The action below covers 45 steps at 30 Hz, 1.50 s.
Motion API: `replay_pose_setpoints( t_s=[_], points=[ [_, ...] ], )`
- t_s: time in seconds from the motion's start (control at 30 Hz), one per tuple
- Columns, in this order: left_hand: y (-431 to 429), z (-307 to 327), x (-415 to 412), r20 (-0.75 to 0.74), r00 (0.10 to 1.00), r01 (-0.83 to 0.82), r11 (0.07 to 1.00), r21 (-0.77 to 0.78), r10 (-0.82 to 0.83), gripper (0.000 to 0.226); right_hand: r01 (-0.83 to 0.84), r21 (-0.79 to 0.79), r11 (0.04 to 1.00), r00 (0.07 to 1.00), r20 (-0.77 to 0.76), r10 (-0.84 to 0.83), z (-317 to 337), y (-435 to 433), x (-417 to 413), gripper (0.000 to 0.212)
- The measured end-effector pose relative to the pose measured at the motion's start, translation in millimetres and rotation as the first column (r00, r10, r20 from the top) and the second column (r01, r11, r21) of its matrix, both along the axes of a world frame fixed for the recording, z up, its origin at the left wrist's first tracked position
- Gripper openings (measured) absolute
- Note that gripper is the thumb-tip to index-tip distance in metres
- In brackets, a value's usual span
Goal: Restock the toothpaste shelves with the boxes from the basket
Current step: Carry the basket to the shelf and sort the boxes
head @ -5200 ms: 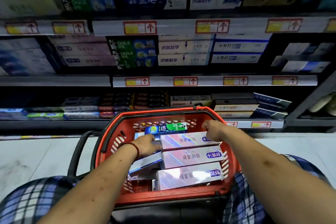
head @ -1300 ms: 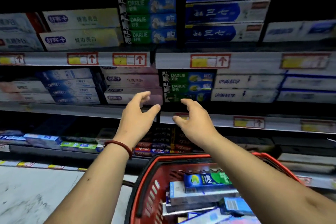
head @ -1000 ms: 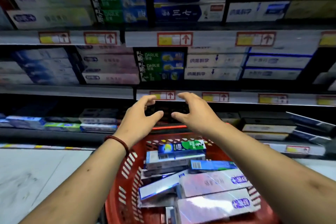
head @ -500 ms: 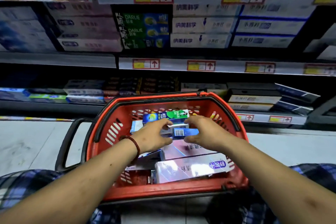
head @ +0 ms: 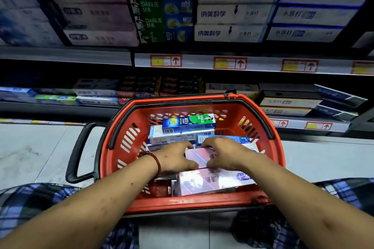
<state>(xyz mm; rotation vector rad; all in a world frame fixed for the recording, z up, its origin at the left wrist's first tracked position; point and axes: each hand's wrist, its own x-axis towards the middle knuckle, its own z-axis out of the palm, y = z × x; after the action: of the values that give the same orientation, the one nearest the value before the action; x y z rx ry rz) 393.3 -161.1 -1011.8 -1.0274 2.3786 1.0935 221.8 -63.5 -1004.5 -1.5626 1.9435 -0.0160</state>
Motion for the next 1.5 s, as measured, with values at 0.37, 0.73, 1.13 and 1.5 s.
replay_pose_setpoints(
  t_s=[0.37, 0.73, 1.13, 1.5],
  points=[
    [-12, 4, -11, -0.249, 0.79, -0.437, 0.798, 0.415, 0.561, 0.047, 0.0, -0.141, 0.99, 0.996, -0.086, -0.012, -2, -1, -2, 0.06],
    [-21, 13, -22, -0.412, 0.746, -0.294, 0.815, 0.5, 0.522, 0.055, 0.722, -0.428, 0.543, 0.691, 0.416, -0.591, 42, -23, -24, 0.056],
    [-48, 20, -8, -0.533, 0.661, -0.364, 0.847, 0.387, 0.528, 0.044, 0.995, 0.044, 0.092, 0.001, 0.9, -0.436, 59, -29, -37, 0.093],
    [-67, 48, 2, -0.514, 0.23, -0.544, 0.547, 0.636, 0.826, 0.064, 0.967, -0.185, 0.178, 0.253, 0.801, -0.543, 67, -22, -42, 0.025]
  ],
)
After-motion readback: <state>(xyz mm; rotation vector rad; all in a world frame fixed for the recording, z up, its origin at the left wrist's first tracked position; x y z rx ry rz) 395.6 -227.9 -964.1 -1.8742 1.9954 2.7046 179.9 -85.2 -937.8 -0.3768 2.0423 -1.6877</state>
